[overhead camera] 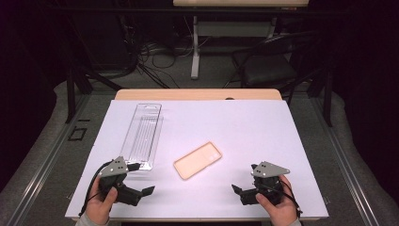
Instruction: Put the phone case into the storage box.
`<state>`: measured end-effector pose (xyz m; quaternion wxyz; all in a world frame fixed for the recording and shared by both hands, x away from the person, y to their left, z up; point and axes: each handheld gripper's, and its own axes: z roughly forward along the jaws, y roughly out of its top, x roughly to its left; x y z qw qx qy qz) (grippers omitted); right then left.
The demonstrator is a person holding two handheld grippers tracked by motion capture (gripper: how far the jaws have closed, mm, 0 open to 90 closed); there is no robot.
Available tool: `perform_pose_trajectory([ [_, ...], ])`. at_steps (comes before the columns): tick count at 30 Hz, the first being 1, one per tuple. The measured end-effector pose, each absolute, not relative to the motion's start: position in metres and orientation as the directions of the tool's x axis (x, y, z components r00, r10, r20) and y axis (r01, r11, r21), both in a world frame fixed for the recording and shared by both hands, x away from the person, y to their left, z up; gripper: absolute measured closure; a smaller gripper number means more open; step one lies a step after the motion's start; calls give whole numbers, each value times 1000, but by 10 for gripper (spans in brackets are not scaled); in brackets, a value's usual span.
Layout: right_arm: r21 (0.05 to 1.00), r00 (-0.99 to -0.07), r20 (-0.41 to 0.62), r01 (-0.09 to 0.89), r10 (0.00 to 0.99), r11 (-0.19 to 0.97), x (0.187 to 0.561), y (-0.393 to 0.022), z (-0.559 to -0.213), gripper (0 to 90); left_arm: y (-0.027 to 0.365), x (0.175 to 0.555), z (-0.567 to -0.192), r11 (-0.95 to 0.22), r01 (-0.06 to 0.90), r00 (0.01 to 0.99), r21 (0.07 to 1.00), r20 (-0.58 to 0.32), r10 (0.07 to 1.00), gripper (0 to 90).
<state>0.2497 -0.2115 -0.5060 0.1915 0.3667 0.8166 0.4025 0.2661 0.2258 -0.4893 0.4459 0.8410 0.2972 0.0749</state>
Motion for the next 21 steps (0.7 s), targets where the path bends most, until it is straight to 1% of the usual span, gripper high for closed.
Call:
perform_pose_trajectory([
  [4, 772, -669, -19, 463, 743, 437, 256, -209, -500, 41, 223, 273, -483, -441, 442, 819, 781, -150, 554, 18],
  [8, 756, -672, -3, 483, 740, 442, 266, -208, -495, 41, 223, 291, -474, -397, 491, 800, 776, -220, 559, 17],
  [10, 756, -673, 3, 486, 740, 439, 269, -208, -493, 41, 224, 294, -472, -393, 495, 800, 775, -230, 554, 17],
  [11, 753, -671, 3, 490, 742, 440, 276, -206, -490, 41, 223, 301, -469, -388, 509, 795, 769, -246, 555, 17],
  [16, 749, -664, 9, 500, 748, 435, 288, -201, -483, 41, 223, 312, -461, -391, 511, 793, 766, -244, 559, 17],
  [18, 737, -659, 7, 512, 752, 441, 293, -199, -481, 41, 225, 323, -457, -373, 531, 783, 761, -271, 560, 17],
  [21, 728, -656, 25, 530, 755, 436, 301, -196, -479, 42, 227, 331, -454, -357, 543, 772, 760, -285, 568, 17],
])
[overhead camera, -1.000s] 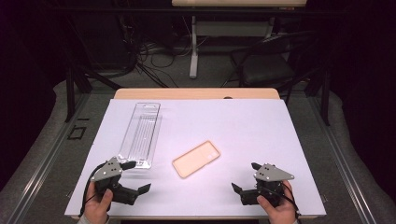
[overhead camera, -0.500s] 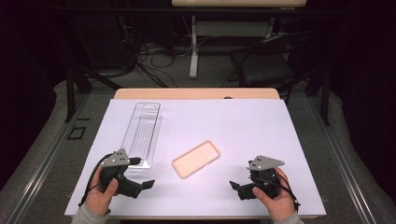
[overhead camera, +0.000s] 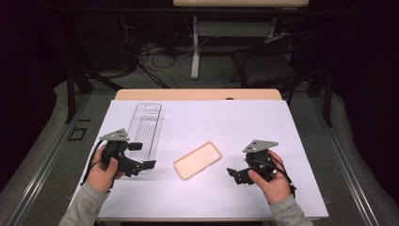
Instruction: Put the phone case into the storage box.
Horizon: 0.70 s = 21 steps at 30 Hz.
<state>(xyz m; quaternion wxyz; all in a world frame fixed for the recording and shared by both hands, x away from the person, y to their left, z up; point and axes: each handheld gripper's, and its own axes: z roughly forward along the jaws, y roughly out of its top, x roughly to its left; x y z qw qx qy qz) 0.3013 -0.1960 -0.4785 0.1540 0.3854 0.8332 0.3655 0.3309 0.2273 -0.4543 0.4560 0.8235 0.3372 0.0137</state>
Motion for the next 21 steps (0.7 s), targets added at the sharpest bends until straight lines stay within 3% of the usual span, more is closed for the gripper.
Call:
perform_pose_trajectory([
  [11, 704, -641, 50, 566, 766, 429, 334, -188, -469, 41, 223, 358, -445, -356, 580, 723, 733, -261, 640, 17],
  [21, 663, -634, 39, 595, 773, 455, 357, -178, -458, 7, 216, 373, -437, -355, 567, 729, 743, -252, 636, 18],
])
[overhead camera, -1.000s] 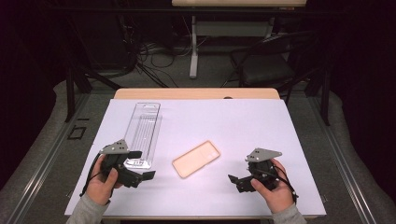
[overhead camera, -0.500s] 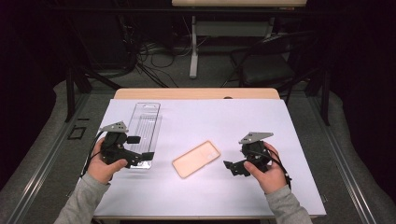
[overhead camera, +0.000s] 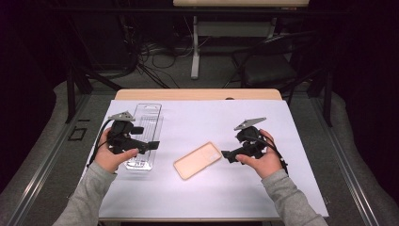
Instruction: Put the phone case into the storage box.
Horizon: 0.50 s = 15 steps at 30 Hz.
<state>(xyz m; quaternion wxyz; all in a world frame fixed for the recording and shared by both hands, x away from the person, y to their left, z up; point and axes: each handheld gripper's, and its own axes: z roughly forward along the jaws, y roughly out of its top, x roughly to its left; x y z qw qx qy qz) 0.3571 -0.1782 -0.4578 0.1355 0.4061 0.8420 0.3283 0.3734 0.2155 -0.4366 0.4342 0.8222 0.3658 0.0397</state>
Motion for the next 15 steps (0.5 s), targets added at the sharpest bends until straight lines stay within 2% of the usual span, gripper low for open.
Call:
perform_pose_trajectory([
  [3, 650, -639, 33, 598, 769, 469, 362, -173, -454, 7, 213, 377, -435, -378, 561, 728, 736, -222, 649, 25],
  [12, 599, -648, 50, 628, 760, 496, 379, -160, -453, 15, 211, 389, -433, -382, 563, 721, 733, -210, 660, 45],
  [15, 589, -646, 47, 634, 762, 501, 389, -155, -455, 77, 210, 393, -434, -387, 562, 729, 731, -217, 650, 87],
])
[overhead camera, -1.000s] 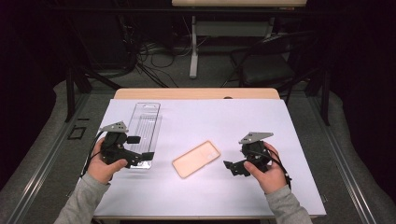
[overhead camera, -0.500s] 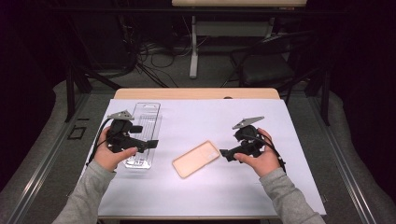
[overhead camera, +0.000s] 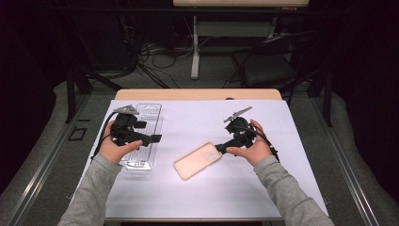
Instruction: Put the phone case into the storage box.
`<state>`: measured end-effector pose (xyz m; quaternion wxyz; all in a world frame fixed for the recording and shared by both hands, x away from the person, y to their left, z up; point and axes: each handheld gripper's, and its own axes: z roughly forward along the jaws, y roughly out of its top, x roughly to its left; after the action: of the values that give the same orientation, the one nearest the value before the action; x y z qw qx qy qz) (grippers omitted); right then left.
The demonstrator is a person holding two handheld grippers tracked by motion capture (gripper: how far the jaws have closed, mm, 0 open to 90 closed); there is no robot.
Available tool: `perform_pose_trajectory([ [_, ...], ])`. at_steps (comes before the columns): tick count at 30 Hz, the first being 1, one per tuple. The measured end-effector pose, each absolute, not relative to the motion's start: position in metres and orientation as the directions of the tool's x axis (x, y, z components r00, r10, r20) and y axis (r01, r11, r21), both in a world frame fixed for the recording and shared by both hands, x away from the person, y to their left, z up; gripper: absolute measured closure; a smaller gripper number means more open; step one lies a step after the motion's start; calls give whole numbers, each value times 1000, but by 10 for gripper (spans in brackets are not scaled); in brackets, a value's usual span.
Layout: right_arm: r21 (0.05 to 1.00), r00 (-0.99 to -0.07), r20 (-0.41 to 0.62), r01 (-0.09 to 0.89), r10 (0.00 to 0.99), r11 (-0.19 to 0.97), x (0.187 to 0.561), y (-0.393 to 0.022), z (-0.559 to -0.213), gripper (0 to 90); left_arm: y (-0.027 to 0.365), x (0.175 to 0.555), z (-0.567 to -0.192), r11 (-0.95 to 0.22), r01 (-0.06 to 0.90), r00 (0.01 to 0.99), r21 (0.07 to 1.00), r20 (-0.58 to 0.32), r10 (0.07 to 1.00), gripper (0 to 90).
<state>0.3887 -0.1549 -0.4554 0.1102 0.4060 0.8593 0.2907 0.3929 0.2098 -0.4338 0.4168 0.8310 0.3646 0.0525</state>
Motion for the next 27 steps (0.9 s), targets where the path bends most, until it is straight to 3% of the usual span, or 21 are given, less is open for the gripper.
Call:
perform_pose_trajectory([
  [4, 578, -648, 54, 641, 760, 505, 397, -150, -456, 149, 207, 398, -437, -396, 565, 723, 724, -201, 661, 90],
  [13, 524, -648, 29, 659, 761, 540, 411, -134, -464, 173, 201, 398, -445, -429, 560, 724, 709, -167, 670, 150],
  [27, 498, -661, 12, 654, 750, 569, 420, -122, -474, 268, 204, 393, -446, -417, 544, 725, 728, -158, 670, 157],
])
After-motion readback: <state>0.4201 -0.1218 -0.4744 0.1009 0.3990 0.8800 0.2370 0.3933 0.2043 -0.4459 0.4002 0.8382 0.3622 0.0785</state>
